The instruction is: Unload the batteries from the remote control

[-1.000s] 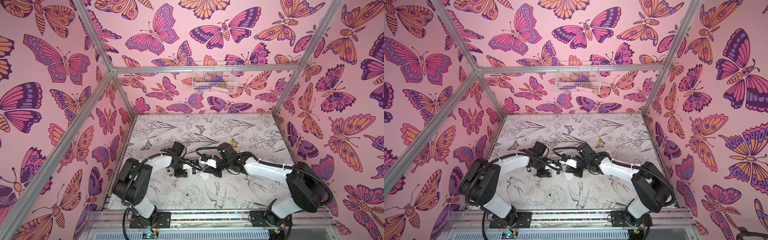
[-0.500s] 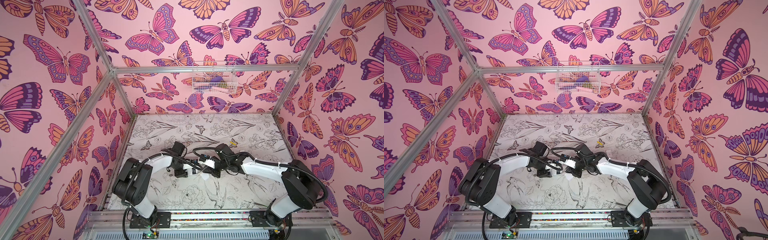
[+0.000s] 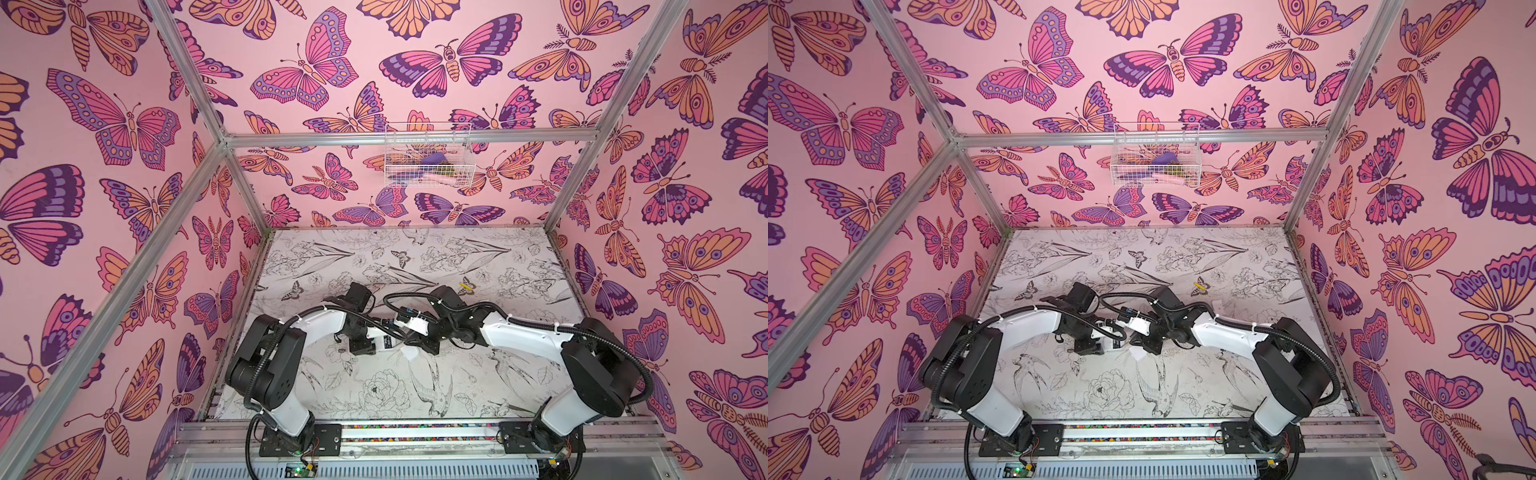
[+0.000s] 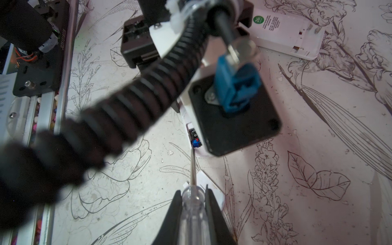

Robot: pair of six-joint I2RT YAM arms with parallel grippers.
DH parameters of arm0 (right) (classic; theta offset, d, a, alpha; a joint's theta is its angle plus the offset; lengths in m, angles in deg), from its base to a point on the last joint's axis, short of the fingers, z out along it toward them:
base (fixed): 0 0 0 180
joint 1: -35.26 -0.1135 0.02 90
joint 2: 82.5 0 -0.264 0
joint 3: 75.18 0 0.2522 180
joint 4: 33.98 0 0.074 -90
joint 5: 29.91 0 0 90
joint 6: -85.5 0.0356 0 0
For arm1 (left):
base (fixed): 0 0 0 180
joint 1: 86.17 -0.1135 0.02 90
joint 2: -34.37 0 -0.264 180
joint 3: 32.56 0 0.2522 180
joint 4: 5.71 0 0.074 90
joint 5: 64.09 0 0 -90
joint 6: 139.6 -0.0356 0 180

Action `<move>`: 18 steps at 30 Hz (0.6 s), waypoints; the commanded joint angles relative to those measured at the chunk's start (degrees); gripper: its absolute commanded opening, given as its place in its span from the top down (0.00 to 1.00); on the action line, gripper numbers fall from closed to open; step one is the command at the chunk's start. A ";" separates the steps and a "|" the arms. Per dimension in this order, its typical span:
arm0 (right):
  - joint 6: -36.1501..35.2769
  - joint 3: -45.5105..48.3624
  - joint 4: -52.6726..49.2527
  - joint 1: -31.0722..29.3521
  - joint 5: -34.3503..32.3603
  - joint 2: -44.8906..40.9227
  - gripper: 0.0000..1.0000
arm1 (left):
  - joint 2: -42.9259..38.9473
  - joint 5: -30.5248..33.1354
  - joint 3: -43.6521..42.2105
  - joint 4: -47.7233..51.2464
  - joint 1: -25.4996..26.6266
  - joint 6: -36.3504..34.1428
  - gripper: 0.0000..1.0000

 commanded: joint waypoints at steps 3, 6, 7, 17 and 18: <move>-1.61 -0.89 -2.41 -0.98 3.58 1.55 1.00 | 2.51 -0.05 -0.71 2.78 0.41 1.76 0.53; -1.44 -1.42 -2.41 -1.06 3.62 2.88 1.00 | 2.77 0.29 -0.36 2.78 0.41 2.32 0.53; -1.13 -1.31 -1.64 -1.19 3.32 2.86 1.00 | 2.66 0.39 -0.36 2.82 0.41 2.50 0.53; 2.80 8.51 15.42 -2.85 -5.37 -0.36 1.00 | 1.56 -0.80 -1.49 2.45 0.50 3.87 0.55; 2.44 9.65 17.40 -3.05 -5.80 -0.91 1.00 | 1.52 -0.73 -1.59 2.43 0.51 3.93 0.56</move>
